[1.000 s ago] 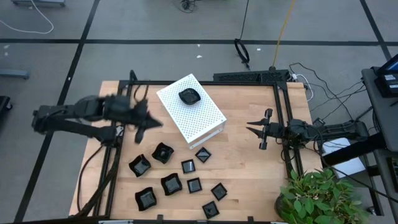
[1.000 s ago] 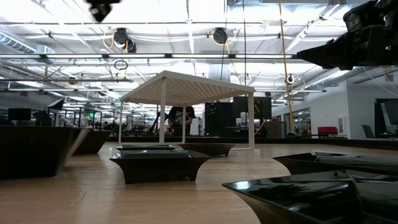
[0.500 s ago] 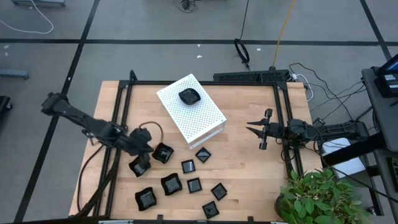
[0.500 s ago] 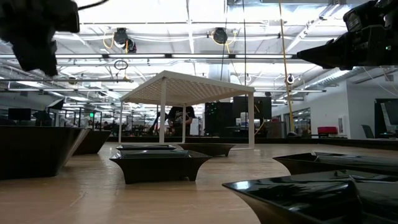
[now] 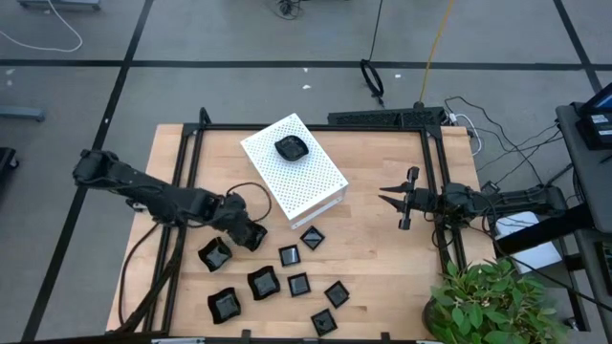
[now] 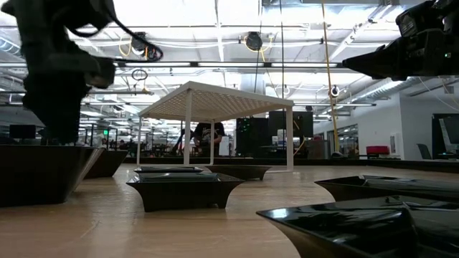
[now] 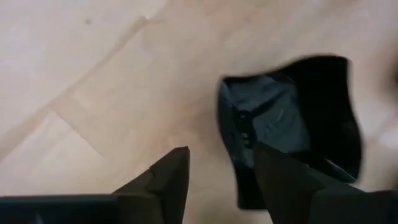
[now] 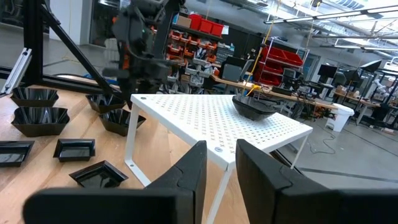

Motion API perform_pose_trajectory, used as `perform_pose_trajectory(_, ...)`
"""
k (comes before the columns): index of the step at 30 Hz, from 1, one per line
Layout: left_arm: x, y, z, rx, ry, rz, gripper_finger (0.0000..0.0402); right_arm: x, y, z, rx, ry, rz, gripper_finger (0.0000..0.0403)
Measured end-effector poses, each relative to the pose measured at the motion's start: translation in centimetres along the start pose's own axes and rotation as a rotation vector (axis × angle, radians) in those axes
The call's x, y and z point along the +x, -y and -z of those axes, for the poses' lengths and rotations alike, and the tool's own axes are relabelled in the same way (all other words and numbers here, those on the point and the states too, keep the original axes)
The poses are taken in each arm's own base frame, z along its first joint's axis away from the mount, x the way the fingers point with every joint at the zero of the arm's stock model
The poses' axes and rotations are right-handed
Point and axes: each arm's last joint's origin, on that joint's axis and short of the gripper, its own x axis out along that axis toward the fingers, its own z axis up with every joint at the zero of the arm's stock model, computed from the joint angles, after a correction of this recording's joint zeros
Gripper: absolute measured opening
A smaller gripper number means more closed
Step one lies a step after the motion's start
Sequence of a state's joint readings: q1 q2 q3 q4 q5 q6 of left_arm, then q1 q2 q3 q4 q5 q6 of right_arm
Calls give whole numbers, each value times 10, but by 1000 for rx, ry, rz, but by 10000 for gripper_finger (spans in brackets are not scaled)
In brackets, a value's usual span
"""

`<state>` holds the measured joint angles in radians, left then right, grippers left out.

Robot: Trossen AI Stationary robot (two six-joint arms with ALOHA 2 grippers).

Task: Pick & Place Mini shaped plates
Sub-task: Put the distorted square plate on the shelf

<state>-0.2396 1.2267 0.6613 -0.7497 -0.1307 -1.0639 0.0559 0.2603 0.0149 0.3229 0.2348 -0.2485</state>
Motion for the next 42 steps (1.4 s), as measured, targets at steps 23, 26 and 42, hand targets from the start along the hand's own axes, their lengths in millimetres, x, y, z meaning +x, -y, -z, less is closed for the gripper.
perform_pose_trajectory(23, 33, 7, -12, 53, -91, -18, 82, 0, 0, 0, 0, 1, 0, 73)
perform_pose_trajectory(26, 33, 8, -12, 54, -93, -11, 42, 0, 0, 0, 1, 1, 0, 73)
perform_pose_trajectory(42, -16, 28, -31, 164, -86, 25, 4, 0, 0, 0, 0, 0, 0, 73)
